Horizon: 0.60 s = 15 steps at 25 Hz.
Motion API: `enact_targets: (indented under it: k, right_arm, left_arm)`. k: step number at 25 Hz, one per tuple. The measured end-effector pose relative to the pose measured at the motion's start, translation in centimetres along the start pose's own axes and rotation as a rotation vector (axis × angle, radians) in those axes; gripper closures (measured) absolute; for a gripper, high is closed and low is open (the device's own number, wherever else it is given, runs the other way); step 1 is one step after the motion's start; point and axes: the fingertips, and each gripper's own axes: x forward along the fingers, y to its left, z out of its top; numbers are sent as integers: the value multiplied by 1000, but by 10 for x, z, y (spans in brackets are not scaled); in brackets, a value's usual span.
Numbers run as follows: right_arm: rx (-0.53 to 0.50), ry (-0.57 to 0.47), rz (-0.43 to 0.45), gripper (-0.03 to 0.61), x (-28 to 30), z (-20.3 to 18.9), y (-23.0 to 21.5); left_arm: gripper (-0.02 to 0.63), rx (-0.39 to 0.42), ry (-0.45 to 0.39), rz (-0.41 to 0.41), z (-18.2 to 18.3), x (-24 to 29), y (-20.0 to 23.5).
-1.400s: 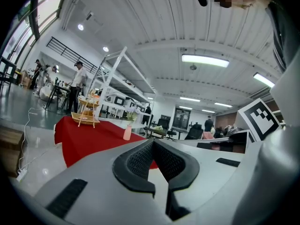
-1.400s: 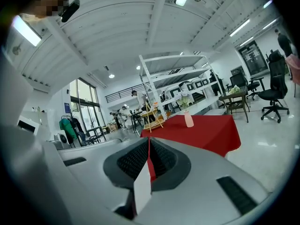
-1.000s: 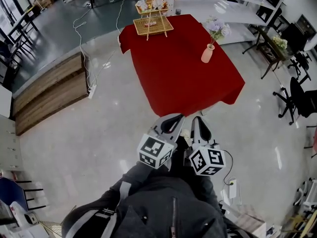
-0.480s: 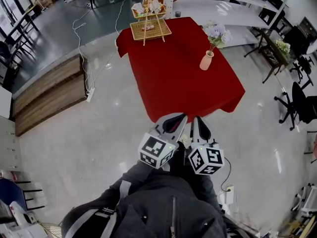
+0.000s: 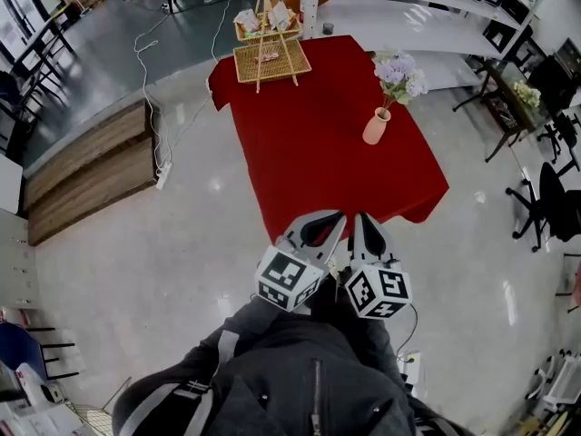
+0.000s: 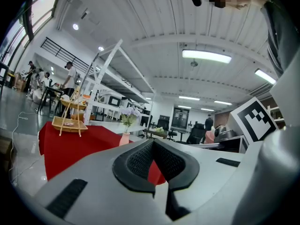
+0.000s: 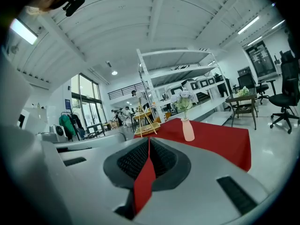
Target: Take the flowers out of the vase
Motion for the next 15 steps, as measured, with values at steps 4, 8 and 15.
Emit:
enact_targets:
  k: [4, 8, 15]
  right_arm:
    - [8, 5, 22, 565, 20, 10, -12]
    - [9, 4, 31, 565, 38, 20, -31]
    - [8, 2, 35, 565, 73, 41, -68]
  left_arm:
    - [604, 7, 11, -1, 4, 25, 5]
    - [604, 5, 11, 18, 7, 52, 17]
    - [604, 3, 1, 51, 18, 99, 40]
